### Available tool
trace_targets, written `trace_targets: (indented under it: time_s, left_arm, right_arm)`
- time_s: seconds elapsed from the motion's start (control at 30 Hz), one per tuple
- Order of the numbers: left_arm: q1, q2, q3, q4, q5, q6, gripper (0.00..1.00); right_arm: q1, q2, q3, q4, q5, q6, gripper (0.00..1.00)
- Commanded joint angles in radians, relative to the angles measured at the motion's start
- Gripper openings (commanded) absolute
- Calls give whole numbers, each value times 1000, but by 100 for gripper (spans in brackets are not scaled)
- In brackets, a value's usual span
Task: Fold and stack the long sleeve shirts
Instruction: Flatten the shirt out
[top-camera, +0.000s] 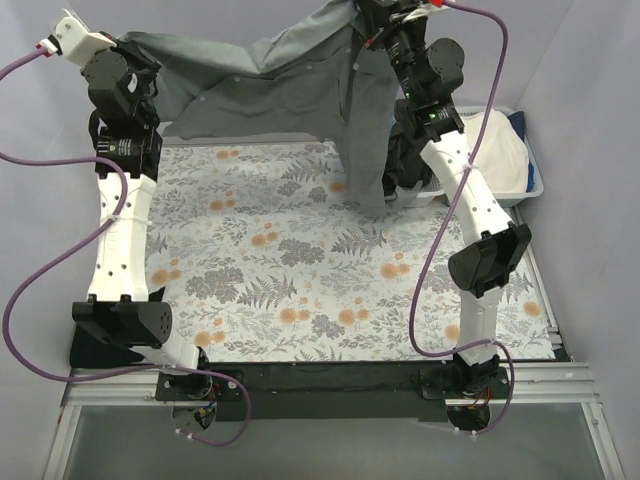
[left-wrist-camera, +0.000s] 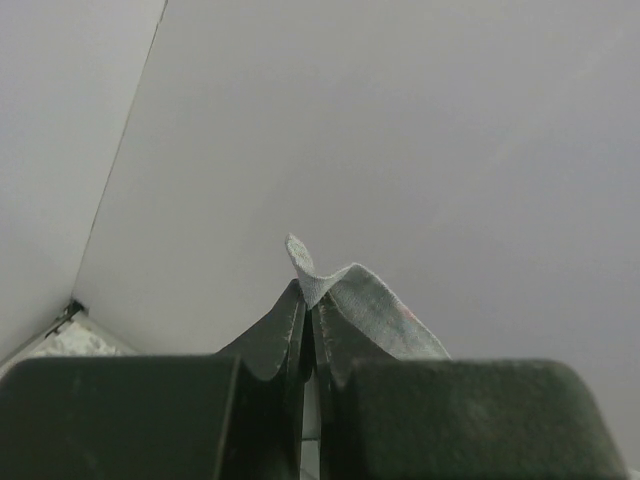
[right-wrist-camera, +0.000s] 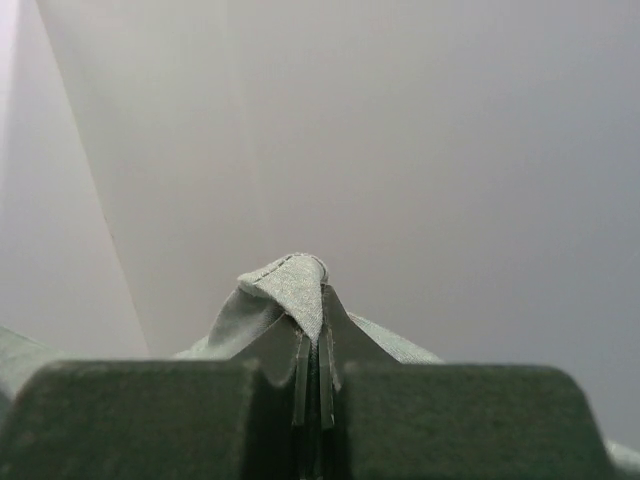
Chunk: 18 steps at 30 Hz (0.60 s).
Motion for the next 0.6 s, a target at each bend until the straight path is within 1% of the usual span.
trace_targets:
  time_s: [0.0, 0.07, 0.1, 0.13, 0.17, 0.2, 0.23, 0.27, 0.33, 0.37, 0.4, 0.43, 0.47, 0.5, 0.57]
  left_arm:
    - [6, -113, -65, 95, 29, 41, 0]
    - [6, -173, -198, 95, 51, 41, 1]
    - [6, -204, -260, 96, 68, 29, 3]
    - [6, -257, -403, 103, 79, 9, 7]
    - [6, -285, -470, 106, 90, 3, 15]
    - [6, -305, -530, 95, 116, -5, 17]
    - [6, -326, -600, 84, 119, -15, 18]
    - [6, -368, -715, 75, 119, -41, 18]
    - [8, -414, -849, 67, 115, -78, 16]
    - [8, -455, -965, 69, 108, -116, 15]
    - [8, -475, -1016, 73, 110, -132, 9]
    - [8, -491, -1059, 75, 105, -146, 6]
    - [8, -506, -1101, 69, 102, -168, 4]
    - [8, -532, -1154, 58, 104, -172, 3]
    - [8, -554, -1191, 31, 110, -189, 1]
  right_arm:
    - [0, -194, -197, 270, 25, 50, 1]
    - [-3, -261, -348, 257, -25, 45, 1]
    - [-5, -325, -485, 248, -62, 48, 1]
    - [-8, -355, -563, 238, -87, 47, 1]
    - [-8, -384, -626, 221, -117, 51, 1]
    - [-9, -427, -681, 186, -134, 59, 1]
    - [-9, -446, -804, 173, -160, 70, 1]
    - [-9, -464, -859, 159, -209, 82, 1]
    - [-9, -501, -1010, 142, -275, 100, 1]
    - [-9, -510, -1057, 132, -321, 117, 1]
    - [-9, -528, -1095, 116, -344, 123, 1]
    - [-9, -539, -1131, 106, -361, 122, 1]
    - [-8, -552, -1196, 86, -384, 108, 1]
    - [-8, -584, -1223, 39, -394, 98, 1]
    - [-6, -624, -1308, -20, -403, 67, 1]
